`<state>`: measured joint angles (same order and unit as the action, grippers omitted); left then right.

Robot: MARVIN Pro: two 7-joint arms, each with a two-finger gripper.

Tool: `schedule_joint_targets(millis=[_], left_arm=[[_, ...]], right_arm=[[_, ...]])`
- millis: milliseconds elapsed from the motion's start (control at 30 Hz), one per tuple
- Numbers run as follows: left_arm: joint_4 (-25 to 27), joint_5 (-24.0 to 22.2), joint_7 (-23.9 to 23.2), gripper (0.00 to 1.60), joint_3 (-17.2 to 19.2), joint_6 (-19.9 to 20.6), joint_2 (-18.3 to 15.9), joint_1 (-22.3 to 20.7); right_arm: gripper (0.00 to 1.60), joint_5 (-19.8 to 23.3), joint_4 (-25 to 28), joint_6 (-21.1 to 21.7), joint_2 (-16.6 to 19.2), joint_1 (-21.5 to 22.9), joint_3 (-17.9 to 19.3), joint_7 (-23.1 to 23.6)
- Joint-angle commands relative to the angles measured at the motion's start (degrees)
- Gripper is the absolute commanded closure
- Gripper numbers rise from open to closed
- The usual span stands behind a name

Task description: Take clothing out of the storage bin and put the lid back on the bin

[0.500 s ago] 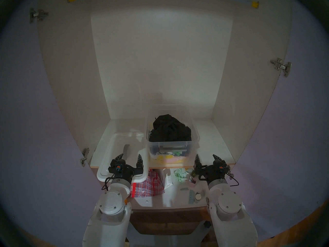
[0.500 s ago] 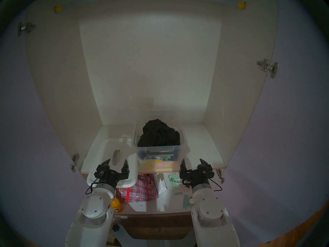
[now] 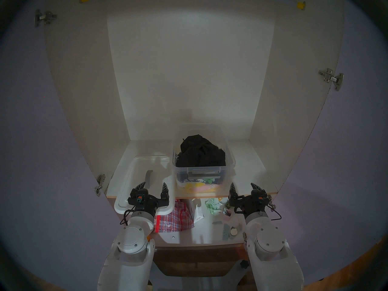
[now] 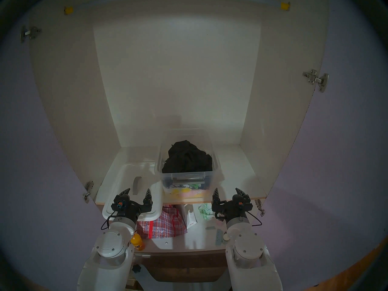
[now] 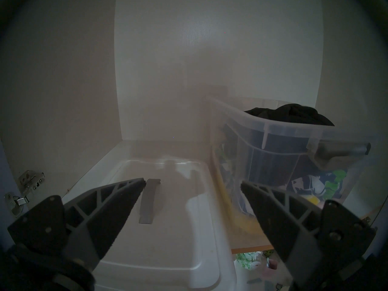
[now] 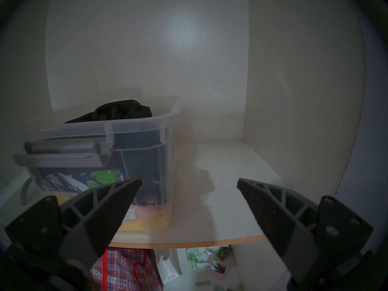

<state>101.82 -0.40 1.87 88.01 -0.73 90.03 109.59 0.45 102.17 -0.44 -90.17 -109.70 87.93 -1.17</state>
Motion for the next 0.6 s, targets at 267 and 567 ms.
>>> schedule_joint_targets(millis=[267, 567], left_arm=[[1.26, -0.06, -0.14, 0.00, -0.12, -0.30, -0.05, -0.36], [1.13, -0.04, -0.05, 0.00, -0.14, -0.35, -0.05, -0.43]], right_arm=[[0.00, 5.18, 6.13, 9.37, -0.56, 3.28, -0.66, 3.10], [0.00, 11.71, 12.91, 21.46, -1.00, 9.60, -1.75, 2.01]])
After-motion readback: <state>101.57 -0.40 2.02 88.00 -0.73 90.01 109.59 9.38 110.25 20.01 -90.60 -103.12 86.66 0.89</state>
